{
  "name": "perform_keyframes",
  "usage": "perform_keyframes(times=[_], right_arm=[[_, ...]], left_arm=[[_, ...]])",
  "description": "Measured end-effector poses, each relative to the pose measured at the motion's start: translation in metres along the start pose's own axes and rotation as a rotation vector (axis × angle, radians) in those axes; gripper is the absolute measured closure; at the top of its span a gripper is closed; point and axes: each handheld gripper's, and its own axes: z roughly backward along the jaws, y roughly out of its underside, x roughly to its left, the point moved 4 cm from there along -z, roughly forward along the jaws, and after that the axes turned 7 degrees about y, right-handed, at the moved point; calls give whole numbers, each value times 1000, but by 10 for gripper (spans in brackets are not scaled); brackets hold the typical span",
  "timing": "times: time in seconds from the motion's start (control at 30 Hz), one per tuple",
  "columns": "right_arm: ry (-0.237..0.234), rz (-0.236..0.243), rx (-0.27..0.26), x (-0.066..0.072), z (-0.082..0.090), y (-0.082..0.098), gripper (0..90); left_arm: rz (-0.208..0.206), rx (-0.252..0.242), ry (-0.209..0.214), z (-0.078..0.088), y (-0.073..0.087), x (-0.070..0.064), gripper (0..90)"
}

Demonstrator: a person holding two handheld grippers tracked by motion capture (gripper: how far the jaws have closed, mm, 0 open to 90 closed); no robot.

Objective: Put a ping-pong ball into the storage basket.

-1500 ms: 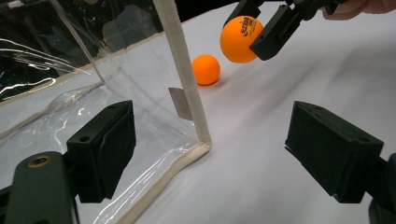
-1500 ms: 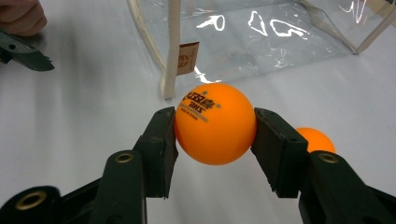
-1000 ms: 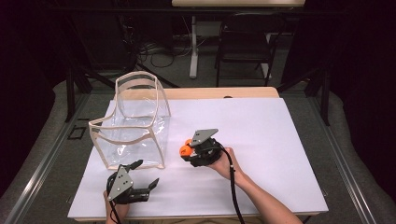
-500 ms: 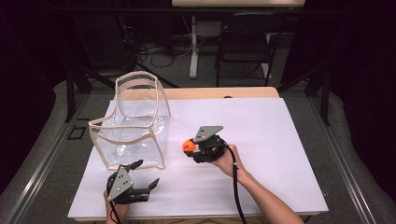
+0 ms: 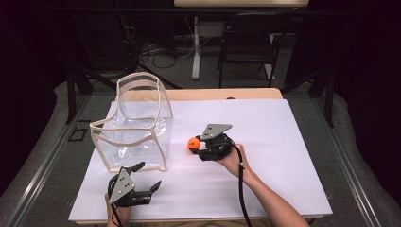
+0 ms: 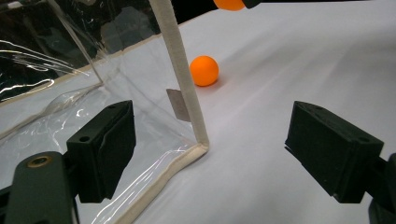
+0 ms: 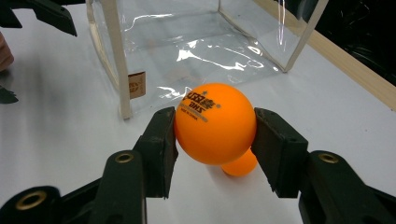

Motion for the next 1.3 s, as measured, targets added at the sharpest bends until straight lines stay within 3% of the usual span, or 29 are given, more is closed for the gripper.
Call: perform_keyframes(times=[0.8,1.3], right_arm=[[28,-43,-52,-15,12,-5,506],[36,-44,-74,-14,13,-11,506]], left_arm=[[-1,-9,-9,1,-1,-1,158],[2,-9,-10,1,-1,1,158]])
